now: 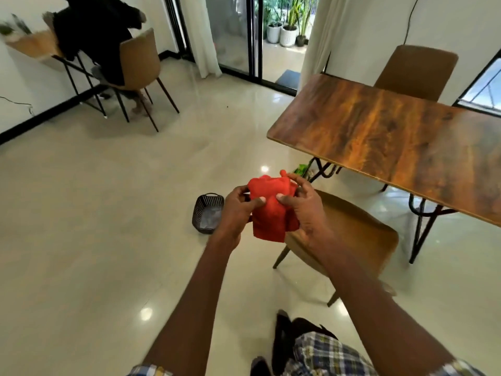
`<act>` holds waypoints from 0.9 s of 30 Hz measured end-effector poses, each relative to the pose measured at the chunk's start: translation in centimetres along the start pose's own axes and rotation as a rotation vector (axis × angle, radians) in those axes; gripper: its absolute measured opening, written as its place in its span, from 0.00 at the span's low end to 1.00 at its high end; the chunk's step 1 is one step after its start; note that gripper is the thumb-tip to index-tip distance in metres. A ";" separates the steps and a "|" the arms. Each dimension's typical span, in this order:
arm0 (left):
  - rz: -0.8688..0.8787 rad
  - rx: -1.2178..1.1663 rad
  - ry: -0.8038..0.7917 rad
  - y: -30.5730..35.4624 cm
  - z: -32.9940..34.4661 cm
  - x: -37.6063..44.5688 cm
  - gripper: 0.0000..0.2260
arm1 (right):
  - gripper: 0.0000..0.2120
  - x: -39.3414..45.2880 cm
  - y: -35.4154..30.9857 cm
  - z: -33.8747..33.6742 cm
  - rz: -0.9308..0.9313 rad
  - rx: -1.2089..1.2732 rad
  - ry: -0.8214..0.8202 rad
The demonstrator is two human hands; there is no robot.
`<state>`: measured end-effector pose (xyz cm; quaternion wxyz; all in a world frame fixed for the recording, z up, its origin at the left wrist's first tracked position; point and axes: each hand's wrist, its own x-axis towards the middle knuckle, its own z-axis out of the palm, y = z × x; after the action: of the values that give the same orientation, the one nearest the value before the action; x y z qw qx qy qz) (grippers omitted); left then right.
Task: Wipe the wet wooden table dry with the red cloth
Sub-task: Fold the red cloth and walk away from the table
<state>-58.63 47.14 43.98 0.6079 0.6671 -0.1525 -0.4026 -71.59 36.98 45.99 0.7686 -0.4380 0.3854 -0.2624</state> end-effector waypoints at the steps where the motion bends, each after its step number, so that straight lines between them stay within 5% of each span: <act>1: -0.010 -0.028 0.021 0.0 -1.4 1.2 0.21 | 0.28 1.2 0.8 1.3 -0.013 -0.028 0.003; 9: -0.060 0.048 0.152 -2.0 -12.4 12.9 0.18 | 0.19 13.7 8.9 10.1 -0.024 -0.265 -0.011; 19: -0.182 0.427 -0.051 -5.5 -23.7 31.0 0.23 | 0.33 30.7 18.4 18.0 0.211 -0.382 -0.029; 27: -0.226 0.404 -0.141 -10.7 -28.5 41.4 0.24 | 0.32 39.7 24.3 22.2 0.323 -0.386 0.118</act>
<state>-15.03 40.36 17.61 0.4008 0.7583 -0.1963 -0.4751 -29.30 29.63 17.40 0.6790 -0.4933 0.5374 -0.0830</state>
